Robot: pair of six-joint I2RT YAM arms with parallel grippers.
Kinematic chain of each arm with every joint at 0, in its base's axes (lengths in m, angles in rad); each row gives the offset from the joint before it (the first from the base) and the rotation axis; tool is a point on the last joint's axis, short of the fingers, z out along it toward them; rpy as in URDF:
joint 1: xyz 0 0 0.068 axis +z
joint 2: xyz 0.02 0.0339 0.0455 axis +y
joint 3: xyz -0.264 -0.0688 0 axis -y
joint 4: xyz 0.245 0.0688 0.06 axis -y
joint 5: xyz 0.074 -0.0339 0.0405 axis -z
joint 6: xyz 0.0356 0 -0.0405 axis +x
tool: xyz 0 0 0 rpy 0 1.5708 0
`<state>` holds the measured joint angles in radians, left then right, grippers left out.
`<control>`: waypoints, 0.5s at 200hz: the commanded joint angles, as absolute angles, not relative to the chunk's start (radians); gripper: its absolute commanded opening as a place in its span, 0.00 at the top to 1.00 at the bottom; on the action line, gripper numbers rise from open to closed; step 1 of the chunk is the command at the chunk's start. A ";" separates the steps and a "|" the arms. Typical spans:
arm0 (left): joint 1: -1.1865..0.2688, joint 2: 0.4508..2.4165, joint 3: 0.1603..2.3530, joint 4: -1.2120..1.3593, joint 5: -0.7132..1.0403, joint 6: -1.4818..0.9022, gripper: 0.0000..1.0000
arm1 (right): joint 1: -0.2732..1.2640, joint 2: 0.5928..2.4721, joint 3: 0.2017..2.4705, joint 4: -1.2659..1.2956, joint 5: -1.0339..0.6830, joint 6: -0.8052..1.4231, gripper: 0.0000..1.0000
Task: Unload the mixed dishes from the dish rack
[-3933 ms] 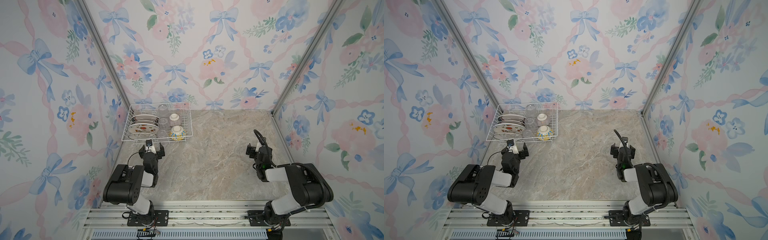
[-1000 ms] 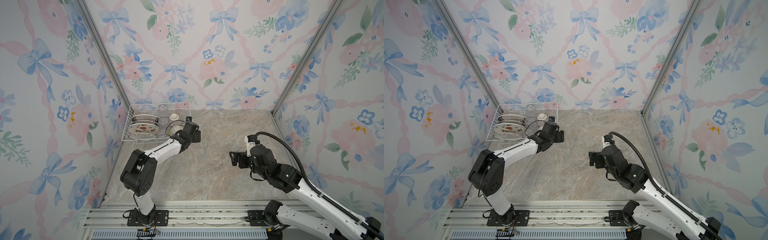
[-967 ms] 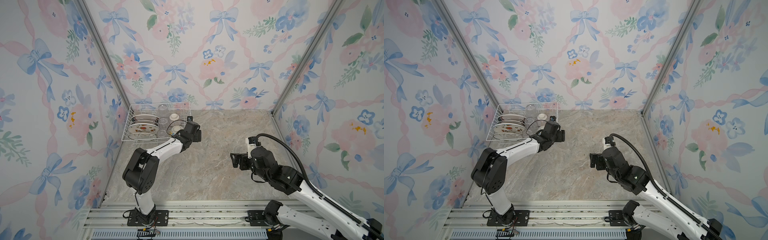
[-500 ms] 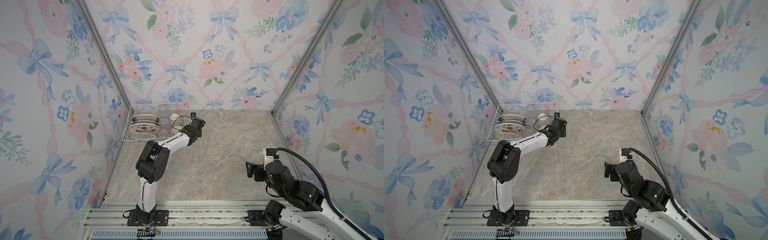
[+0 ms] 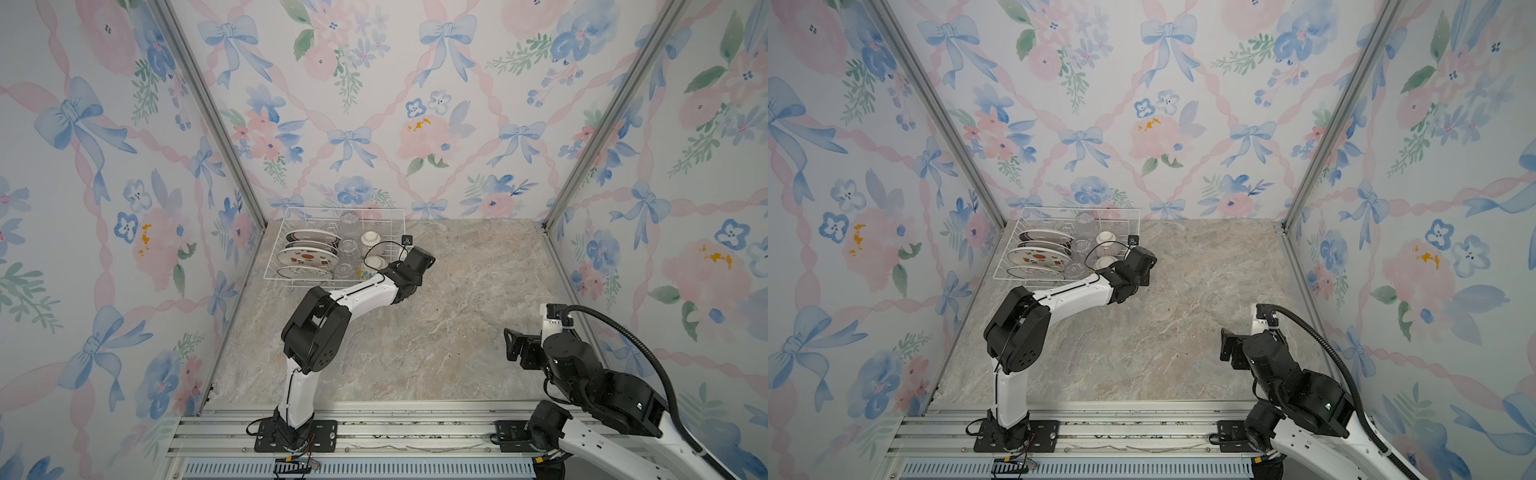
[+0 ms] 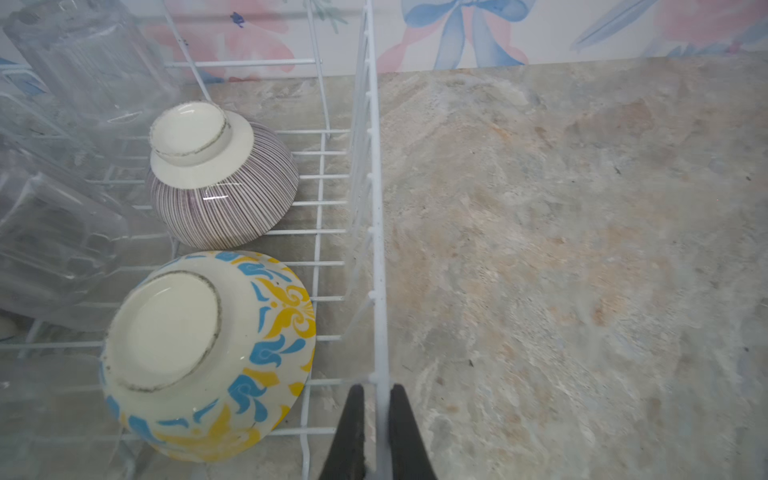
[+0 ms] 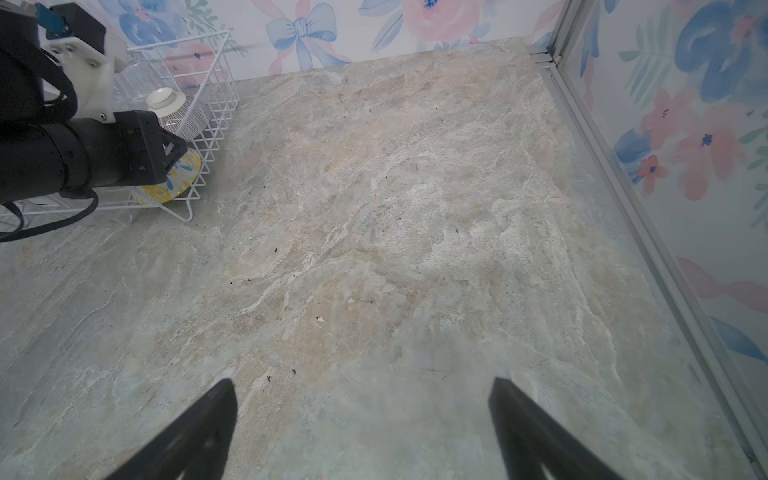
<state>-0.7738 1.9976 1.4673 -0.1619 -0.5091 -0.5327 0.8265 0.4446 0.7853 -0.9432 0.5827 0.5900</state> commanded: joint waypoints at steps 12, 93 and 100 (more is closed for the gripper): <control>-0.943 2.067 1.545 -0.193 -0.170 -0.610 0.98 | 0.831 0.373 0.803 -1.017 0.616 0.615 0.03; -1.004 2.121 1.717 -0.193 -0.092 -0.584 0.79 | 0.831 0.355 0.817 -1.033 0.635 0.618 0.03; -1.004 2.103 1.713 -0.193 -0.104 -0.574 0.75 | 0.831 0.357 0.819 -1.033 0.636 0.647 0.03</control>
